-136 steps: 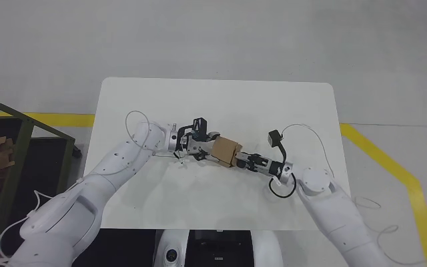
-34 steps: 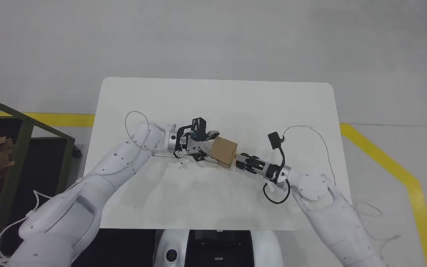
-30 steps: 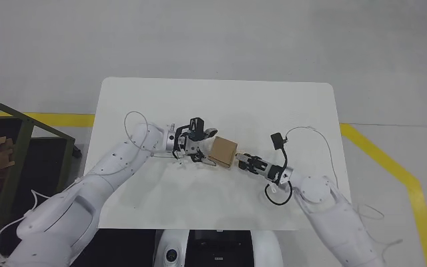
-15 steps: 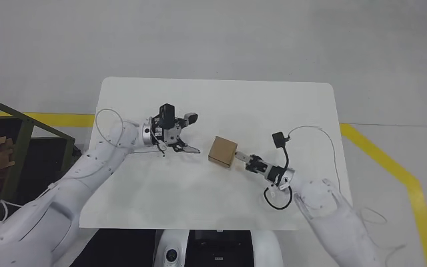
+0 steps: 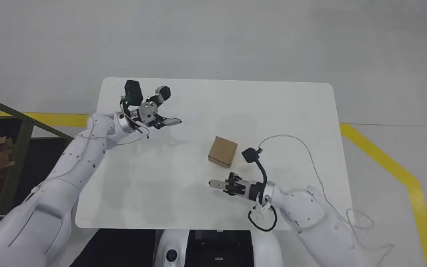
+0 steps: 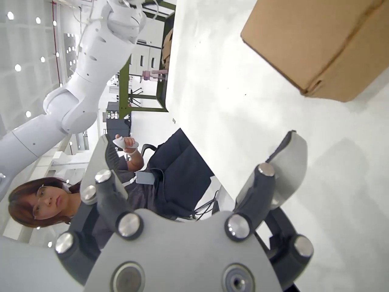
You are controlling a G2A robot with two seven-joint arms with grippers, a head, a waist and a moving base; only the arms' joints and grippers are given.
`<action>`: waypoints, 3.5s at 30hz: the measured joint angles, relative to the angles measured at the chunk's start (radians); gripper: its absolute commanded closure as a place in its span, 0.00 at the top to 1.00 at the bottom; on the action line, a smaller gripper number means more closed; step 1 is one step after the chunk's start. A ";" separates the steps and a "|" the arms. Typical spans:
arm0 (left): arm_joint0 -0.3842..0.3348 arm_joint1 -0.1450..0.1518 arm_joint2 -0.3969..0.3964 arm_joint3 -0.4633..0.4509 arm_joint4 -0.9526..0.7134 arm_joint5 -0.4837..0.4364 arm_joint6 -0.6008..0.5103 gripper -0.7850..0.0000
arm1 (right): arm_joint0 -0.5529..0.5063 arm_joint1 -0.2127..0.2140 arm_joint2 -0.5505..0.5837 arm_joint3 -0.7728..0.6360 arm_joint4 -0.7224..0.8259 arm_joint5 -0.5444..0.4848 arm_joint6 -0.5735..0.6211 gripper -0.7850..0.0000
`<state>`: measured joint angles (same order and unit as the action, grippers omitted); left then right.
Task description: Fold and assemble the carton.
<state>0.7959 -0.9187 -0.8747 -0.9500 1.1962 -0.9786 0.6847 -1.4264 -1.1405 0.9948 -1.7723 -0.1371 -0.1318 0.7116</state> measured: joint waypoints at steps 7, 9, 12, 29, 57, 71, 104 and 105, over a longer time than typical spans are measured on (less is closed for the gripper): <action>0.009 -0.006 -0.032 -0.008 -0.102 0.018 -0.109 1.00 | 0.102 -0.026 -0.056 0.122 0.078 -0.013 -0.021 1.00; 0.014 -0.007 -0.041 -0.007 -0.130 0.017 -0.127 1.00 | 0.120 -0.030 -0.056 0.145 0.089 -0.021 -0.037 1.00; 0.016 -0.007 -0.043 -0.007 -0.135 0.015 -0.128 1.00 | 0.127 -0.030 -0.047 0.158 0.090 -0.022 -0.053 1.00; 0.016 -0.007 -0.043 -0.007 -0.134 0.015 -0.128 1.00 | 0.033 0.005 0.081 0.000 -0.178 0.087 -0.184 1.00; 0.016 -0.007 -0.043 -0.007 -0.134 0.015 -0.128 1.00 | 0.087 -0.039 -0.138 0.017 -0.842 0.302 -0.329 1.00; 0.016 -0.007 -0.043 -0.007 -0.134 0.015 -0.128 1.00 | 0.141 -0.067 -0.178 0.066 -0.930 0.330 -0.277 1.00; 0.016 -0.007 -0.043 -0.007 -0.134 0.015 -0.128 1.00 | 0.081 -0.090 -0.082 -0.026 -0.847 0.238 -0.307 0.43; 0.016 -0.007 -0.043 -0.007 -0.134 0.015 -0.128 1.00 | 0.072 -0.087 -0.065 -0.044 -0.830 0.220 -0.305 0.44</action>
<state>0.8115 -0.9261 -0.9175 -0.9571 1.0626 -0.9633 0.5571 -1.3548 -1.2277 0.9302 -1.8158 -0.9675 0.0885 0.4069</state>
